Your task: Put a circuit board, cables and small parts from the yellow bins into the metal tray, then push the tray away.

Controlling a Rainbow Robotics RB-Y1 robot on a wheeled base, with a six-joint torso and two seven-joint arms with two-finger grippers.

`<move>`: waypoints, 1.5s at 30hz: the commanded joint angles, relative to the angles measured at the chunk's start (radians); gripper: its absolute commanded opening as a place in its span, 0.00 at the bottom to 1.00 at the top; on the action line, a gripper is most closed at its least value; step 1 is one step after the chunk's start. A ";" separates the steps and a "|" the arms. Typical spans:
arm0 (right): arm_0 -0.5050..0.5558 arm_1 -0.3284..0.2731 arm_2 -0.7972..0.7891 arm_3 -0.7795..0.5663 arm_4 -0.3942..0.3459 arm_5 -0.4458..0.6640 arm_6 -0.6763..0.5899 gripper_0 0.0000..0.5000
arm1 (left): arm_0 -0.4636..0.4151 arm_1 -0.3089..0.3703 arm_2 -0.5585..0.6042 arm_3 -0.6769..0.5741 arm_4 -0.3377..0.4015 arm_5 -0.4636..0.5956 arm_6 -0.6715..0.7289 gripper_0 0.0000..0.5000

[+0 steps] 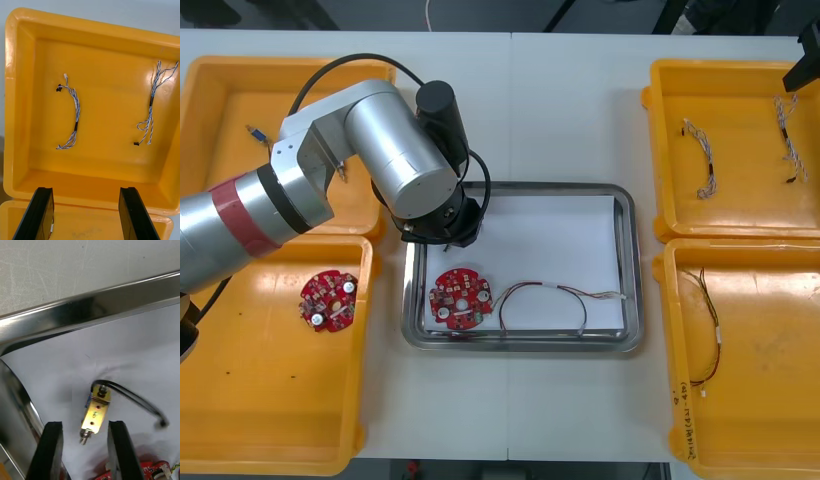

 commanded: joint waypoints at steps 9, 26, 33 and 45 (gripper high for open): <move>-0.135 0.019 0.011 0.153 0.030 0.003 -0.042 1.00 | -0.049 -0.018 -0.009 -0.013 -0.003 -0.011 0.051 1.00; -0.181 0.039 0.026 0.299 0.059 -0.001 -0.038 1.00 | -0.049 0.009 0.141 -0.119 0.023 0.156 0.065 1.00; -0.207 0.042 0.031 0.360 0.090 -0.044 -0.018 1.00 | -0.049 0.044 0.264 -0.167 0.066 0.259 0.064 1.00; -0.215 0.042 0.037 0.360 0.124 -0.047 0.034 1.00 | -0.047 0.123 0.431 -0.203 0.089 0.430 0.065 1.00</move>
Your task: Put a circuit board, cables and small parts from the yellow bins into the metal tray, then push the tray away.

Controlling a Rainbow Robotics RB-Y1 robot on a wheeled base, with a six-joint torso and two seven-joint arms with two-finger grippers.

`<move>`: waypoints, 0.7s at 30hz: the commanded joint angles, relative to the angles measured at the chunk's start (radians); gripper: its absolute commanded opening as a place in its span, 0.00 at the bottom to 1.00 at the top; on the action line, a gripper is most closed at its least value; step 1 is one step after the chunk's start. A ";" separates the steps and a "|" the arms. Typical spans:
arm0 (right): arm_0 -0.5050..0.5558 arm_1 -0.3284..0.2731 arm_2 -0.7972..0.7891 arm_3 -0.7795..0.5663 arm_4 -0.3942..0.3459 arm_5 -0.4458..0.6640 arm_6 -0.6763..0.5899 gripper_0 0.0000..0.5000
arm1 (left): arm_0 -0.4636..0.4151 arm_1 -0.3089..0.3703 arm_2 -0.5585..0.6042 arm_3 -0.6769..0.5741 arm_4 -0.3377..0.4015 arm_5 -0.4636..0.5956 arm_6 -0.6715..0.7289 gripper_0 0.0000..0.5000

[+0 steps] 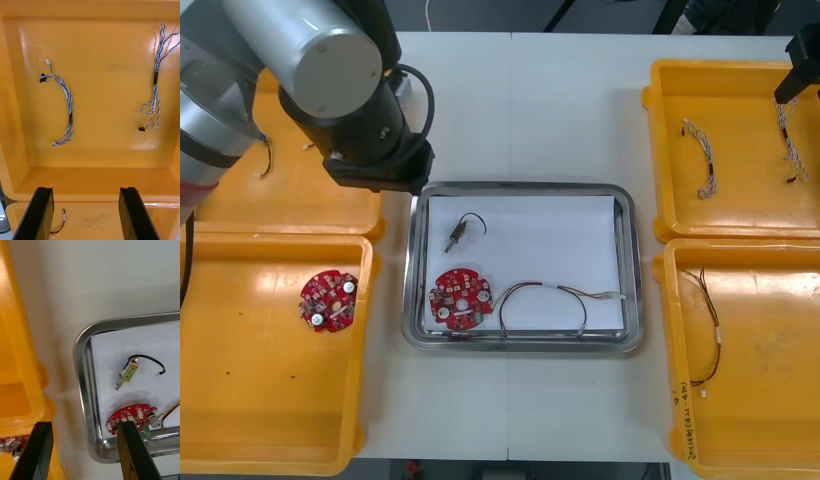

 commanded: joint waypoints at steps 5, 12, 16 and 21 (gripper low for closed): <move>-0.059 0.007 0.019 -0.009 0.017 -0.008 0.054 1.00 | -0.047 0.091 0.142 -0.032 0.011 0.090 0.062 1.00; -0.059 0.017 0.019 -0.010 0.022 -0.015 0.048 1.00 | -0.047 0.145 0.206 -0.029 0.011 0.098 0.063 1.00; -0.059 0.028 0.020 -0.010 0.028 -0.015 0.043 1.00 | -0.034 0.165 0.238 -0.029 -0.007 0.098 0.060 1.00; -0.059 0.043 0.020 -0.003 0.052 -0.022 0.034 1.00 | -0.013 0.176 0.277 -0.027 -0.025 0.098 0.053 1.00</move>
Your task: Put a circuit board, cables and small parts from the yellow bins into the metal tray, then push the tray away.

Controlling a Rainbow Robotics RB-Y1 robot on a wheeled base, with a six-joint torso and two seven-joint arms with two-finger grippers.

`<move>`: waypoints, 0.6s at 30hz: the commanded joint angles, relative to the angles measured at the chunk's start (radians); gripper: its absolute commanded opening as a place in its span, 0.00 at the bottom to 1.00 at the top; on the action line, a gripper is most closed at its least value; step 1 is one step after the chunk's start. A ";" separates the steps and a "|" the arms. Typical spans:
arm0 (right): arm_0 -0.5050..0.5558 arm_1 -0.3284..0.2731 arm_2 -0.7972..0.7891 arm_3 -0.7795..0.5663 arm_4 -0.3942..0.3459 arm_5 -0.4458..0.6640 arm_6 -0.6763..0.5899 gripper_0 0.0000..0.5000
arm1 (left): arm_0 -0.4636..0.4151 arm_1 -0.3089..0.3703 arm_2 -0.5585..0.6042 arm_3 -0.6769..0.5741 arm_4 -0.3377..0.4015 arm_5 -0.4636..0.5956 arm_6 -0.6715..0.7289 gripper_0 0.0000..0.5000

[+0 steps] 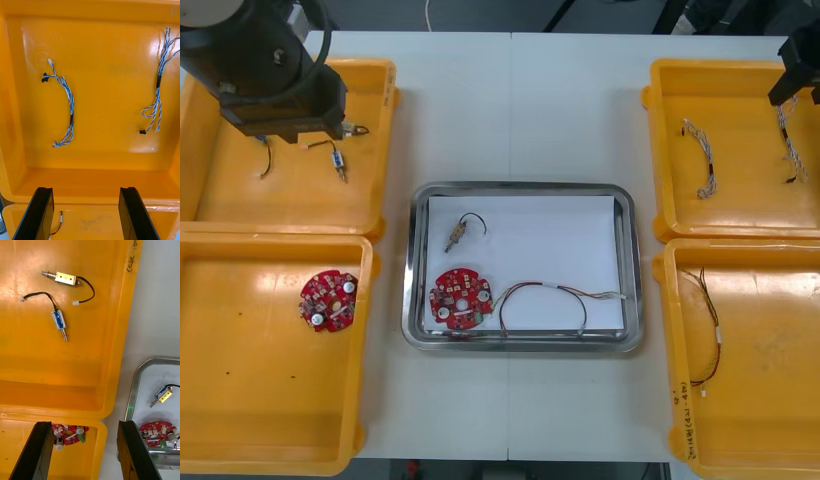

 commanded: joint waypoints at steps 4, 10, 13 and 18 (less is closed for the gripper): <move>-0.058 0.022 -0.004 0.043 0.036 -0.057 0.019 1.00 | -0.013 0.047 0.080 -0.023 -0.047 0.009 0.050 1.00; -0.058 0.031 -0.006 0.075 0.054 -0.092 0.015 1.00 | -0.013 0.050 0.120 -0.006 -0.058 0.009 0.051 1.00; -0.058 0.043 -0.007 0.105 0.059 -0.127 0.014 1.00 | -0.013 0.050 0.134 0.012 -0.058 0.009 0.050 1.00; -0.058 0.071 -0.006 0.128 0.074 -0.173 0.002 1.00 | -0.013 0.053 0.141 0.058 -0.061 -0.020 0.042 1.00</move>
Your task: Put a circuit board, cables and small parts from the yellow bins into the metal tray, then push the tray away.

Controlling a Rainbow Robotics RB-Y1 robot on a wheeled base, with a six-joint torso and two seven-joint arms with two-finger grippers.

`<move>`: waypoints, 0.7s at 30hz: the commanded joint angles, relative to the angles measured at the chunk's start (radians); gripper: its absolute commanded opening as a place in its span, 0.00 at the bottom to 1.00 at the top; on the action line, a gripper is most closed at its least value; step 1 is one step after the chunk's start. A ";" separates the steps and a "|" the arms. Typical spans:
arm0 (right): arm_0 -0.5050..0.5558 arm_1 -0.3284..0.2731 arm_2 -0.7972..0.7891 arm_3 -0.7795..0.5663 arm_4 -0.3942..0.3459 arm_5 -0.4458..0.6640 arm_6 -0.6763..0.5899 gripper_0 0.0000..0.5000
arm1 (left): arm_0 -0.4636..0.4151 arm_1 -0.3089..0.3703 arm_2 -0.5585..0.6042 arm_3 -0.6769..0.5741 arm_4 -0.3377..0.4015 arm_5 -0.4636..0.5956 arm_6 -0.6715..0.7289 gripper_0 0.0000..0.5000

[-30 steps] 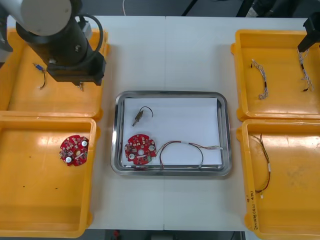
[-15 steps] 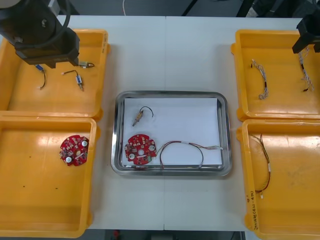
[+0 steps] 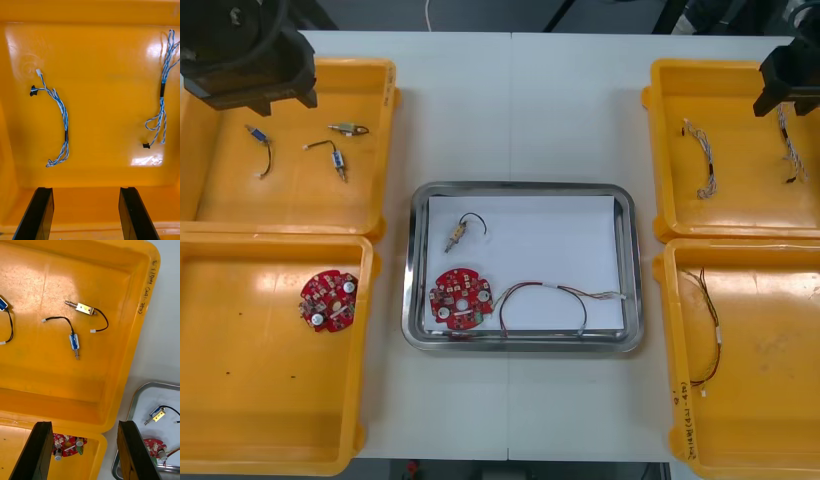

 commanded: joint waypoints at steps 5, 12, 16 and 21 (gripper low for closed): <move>-0.057 0.049 -0.006 0.040 0.029 -0.082 -0.004 1.00 | -0.014 0.047 0.031 0.072 -0.037 -0.065 0.037 1.00; -0.057 0.054 -0.007 0.088 0.040 -0.155 0.003 1.00 | -0.014 0.047 0.031 0.143 -0.041 -0.115 0.022 1.00; -0.056 0.060 -0.007 0.092 0.044 -0.166 -0.001 1.00 | -0.014 0.047 0.022 0.189 -0.038 -0.138 0.011 1.00; -0.056 0.077 -0.030 0.134 0.044 -0.226 -0.003 1.00 | -0.015 0.047 -0.018 0.235 -0.041 -0.180 0.002 1.00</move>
